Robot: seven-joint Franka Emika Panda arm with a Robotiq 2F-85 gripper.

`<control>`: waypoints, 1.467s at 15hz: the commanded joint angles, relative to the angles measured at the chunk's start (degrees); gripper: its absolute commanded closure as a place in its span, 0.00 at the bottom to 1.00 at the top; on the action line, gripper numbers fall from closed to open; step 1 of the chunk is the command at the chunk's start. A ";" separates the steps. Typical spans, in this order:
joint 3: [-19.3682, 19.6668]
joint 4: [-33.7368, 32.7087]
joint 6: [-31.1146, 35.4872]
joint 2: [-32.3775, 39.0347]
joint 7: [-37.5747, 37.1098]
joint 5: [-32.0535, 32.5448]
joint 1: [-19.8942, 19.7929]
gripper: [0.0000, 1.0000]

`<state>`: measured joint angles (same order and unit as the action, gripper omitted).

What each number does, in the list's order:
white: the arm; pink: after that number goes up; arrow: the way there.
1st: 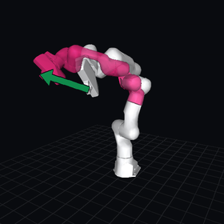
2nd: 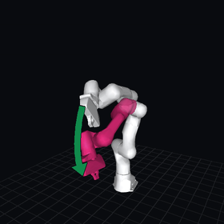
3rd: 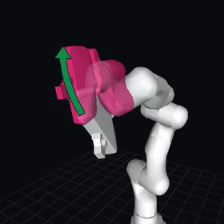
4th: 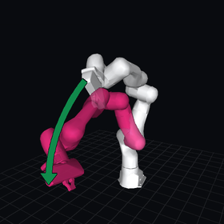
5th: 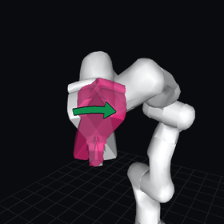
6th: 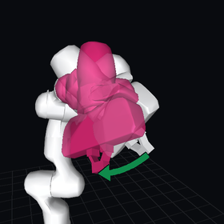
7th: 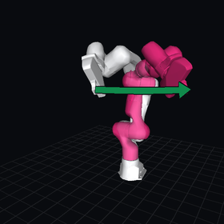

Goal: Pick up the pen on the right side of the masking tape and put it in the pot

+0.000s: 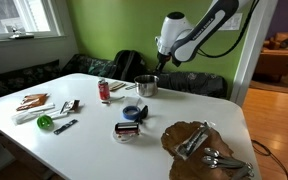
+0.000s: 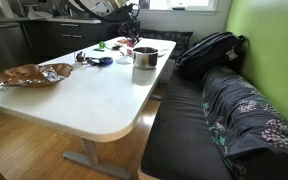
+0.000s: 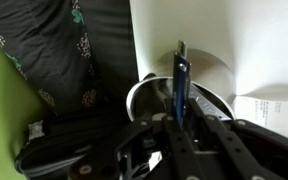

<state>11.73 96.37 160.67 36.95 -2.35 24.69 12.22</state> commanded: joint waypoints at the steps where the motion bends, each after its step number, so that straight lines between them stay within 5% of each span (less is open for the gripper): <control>1: -0.76 -0.46 -0.09 0.08 0.63 -0.02 -0.55 0.83; 3: -1.11 -0.61 -0.08 0.16 1.04 -0.08 -0.86 0.83; 4: -1.13 -0.61 -0.08 0.19 1.15 -0.09 -0.94 0.96; 7: -4.37 -2.37 2.57 1.48 7.01 -0.26 -3.16 0.96; 10: -12.86 -3.46 -0.29 1.91 19.95 -3.04 -9.20 0.96; 12: -14.98 -5.69 -4.62 3.33 26.70 -4.17 -11.45 0.96; 16: -13.31 -11.80 -8.87 7.31 29.71 -3.54 -11.58 0.96; 17: -13.42 -7.35 -7.35 4.03 28.53 -3.49 -11.26 0.96; 18: -13.26 -8.14 -7.38 4.63 28.57 -3.48 -11.38 0.83; 20: -13.29 -8.14 -7.37 4.60 28.56 -3.48 -11.28 0.83; 21: -13.34 -8.15 -7.37 4.55 28.54 -3.48 -11.20 0.96; 22: -12.81 -9.05 -8.51 5.19 28.10 -3.07 -10.52 0.96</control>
<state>-1.74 88.27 153.45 41.51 26.09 21.41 0.92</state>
